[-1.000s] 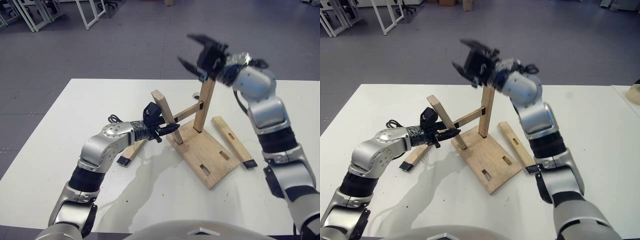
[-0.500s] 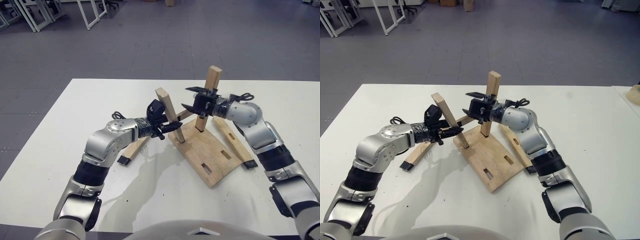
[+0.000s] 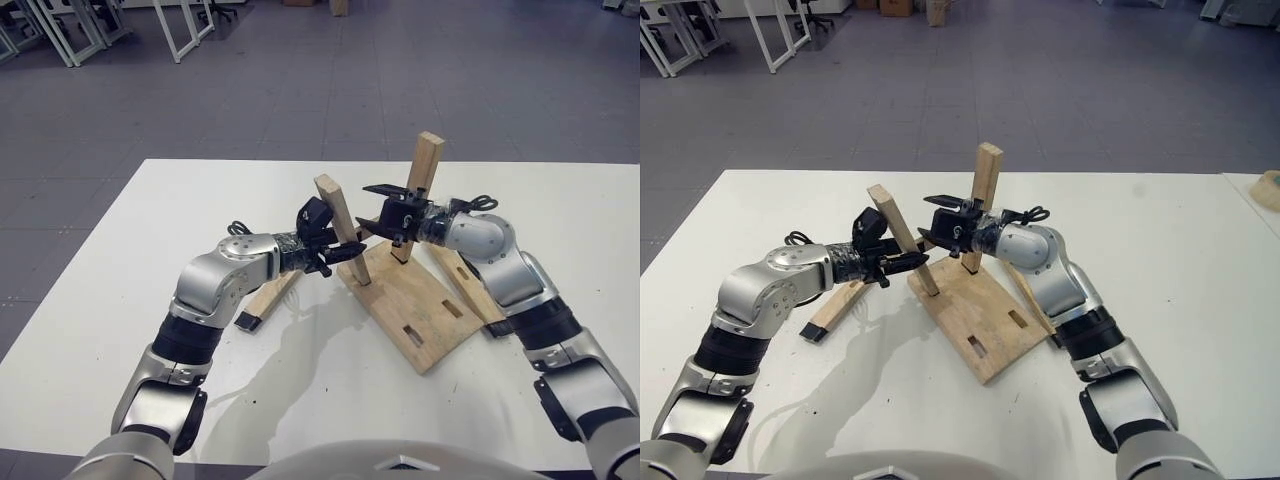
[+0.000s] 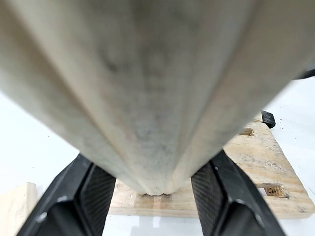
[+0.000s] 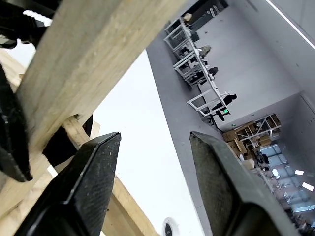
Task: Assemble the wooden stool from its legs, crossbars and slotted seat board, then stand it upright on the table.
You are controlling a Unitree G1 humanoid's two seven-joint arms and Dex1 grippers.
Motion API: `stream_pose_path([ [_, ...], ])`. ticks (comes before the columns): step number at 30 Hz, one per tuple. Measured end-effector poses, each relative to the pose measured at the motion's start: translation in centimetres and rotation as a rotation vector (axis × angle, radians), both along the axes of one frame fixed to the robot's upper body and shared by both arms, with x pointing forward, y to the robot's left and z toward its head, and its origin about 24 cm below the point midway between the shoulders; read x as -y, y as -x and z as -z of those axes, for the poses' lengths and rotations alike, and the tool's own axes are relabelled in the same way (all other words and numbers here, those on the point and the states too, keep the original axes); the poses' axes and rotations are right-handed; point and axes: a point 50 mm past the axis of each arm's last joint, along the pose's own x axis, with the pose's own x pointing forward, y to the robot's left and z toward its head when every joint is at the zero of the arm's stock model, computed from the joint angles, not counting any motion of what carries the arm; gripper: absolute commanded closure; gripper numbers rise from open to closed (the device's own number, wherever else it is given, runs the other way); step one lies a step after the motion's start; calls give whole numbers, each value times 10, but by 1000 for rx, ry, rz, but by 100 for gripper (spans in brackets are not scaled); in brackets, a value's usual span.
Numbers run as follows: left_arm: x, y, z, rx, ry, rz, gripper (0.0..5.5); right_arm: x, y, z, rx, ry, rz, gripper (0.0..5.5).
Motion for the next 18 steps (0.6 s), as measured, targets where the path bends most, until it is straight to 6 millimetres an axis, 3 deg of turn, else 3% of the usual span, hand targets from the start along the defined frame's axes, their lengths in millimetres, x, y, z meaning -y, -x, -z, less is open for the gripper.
stream_pose_path([
  [1, 1, 0, -2, 5, 1, 4, 345, 6, 0, 0, -10, -64, 56, 291],
  [3, 1, -1, -4, 13, 2, 8, 345, 19, 1, -23, 78, -221, 149, 291],
  [6, 0, -2, -6, 17, 4, 0, 345, 26, 5, -45, 165, -299, 177, 291],
  [9, 0, -1, -6, 17, 3, 1, 345, 22, 4, -50, 186, -295, 161, 291],
  [13, 2, 0, -6, 15, -3, 4, 345, -3, 2, -93, 376, -249, 18, 291],
  [14, 2, 0, -6, 15, -4, 3, 345, -11, -1, -89, 369, -182, -30, 291],
  [16, 3, 0, -6, 15, -4, 7, 345, -22, -6, -48, 208, -15, -114, 291],
  [18, 4, 0, -5, 11, -7, 12, 345, -17, -1, 1, 23, 53, -94, 291],
])
